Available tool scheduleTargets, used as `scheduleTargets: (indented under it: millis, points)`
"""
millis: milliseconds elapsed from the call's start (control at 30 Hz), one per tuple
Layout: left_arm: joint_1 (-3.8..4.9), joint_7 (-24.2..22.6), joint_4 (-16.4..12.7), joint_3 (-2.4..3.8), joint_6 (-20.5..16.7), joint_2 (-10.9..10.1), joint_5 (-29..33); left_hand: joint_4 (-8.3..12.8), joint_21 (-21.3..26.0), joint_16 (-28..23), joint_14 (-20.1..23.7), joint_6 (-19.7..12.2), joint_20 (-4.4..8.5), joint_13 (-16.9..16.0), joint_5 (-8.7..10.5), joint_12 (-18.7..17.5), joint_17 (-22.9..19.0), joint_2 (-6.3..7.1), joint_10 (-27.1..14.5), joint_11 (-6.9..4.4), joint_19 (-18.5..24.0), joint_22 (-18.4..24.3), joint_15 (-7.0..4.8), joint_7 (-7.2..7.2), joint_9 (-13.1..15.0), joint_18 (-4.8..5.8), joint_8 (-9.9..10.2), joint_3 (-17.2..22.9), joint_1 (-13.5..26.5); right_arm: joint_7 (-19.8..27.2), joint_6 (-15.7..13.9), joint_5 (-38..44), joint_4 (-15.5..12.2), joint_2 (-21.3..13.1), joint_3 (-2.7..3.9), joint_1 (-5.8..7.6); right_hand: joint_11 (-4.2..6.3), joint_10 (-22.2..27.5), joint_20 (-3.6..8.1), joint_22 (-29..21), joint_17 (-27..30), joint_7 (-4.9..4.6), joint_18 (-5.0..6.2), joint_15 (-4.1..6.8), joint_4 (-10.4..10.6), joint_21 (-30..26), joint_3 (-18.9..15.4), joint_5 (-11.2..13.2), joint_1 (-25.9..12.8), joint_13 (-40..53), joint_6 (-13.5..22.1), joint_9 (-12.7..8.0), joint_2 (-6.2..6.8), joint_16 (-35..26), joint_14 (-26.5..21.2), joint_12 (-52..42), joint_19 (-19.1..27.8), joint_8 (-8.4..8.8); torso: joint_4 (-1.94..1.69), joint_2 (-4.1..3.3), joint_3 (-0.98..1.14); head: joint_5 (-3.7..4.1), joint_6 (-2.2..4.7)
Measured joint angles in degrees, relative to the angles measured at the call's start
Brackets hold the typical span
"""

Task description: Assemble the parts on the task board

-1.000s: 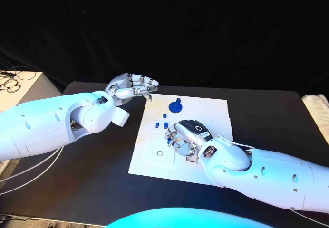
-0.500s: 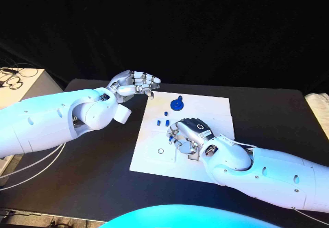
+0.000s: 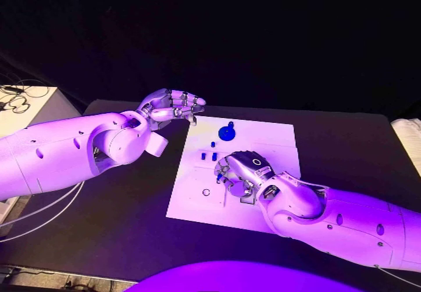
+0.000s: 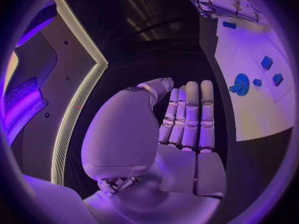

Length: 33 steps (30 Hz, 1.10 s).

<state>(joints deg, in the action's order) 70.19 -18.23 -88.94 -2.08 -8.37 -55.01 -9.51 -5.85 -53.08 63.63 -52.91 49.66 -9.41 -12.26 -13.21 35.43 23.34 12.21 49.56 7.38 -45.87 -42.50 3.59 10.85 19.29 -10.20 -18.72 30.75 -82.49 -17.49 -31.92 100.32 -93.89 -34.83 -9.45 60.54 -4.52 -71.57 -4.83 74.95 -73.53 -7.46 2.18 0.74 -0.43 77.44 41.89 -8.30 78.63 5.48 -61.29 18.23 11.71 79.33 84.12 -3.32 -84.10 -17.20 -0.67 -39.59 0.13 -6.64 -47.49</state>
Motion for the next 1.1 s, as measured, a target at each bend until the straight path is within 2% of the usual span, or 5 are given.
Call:
scheduleTargets:
  millis: [1100]
  points:
    - [0.0,0.09,0.23,0.0,0.01,-0.06,0.0,0.0,0.0,0.0,0.0,0.0,0.0,-0.01,0.0,0.0,-0.04,0.0,0.0,0.0,0.0,0.0,0.0,0.0,0.0,0.0,0.0,0.0,0.0,-0.11,1.0,-0.05,-0.27,-0.27,-0.21,-0.06,0.41,-0.42,0.0,-0.02,0.0,-0.17,0.0,0.0,-0.16,0.0,0.15,-0.13,-0.5,-0.16,-0.01,0.09,-0.11,0.0,0.0,-0.22,0.0,-0.16,-0.02,-0.03,-0.02,-0.19,-0.45]
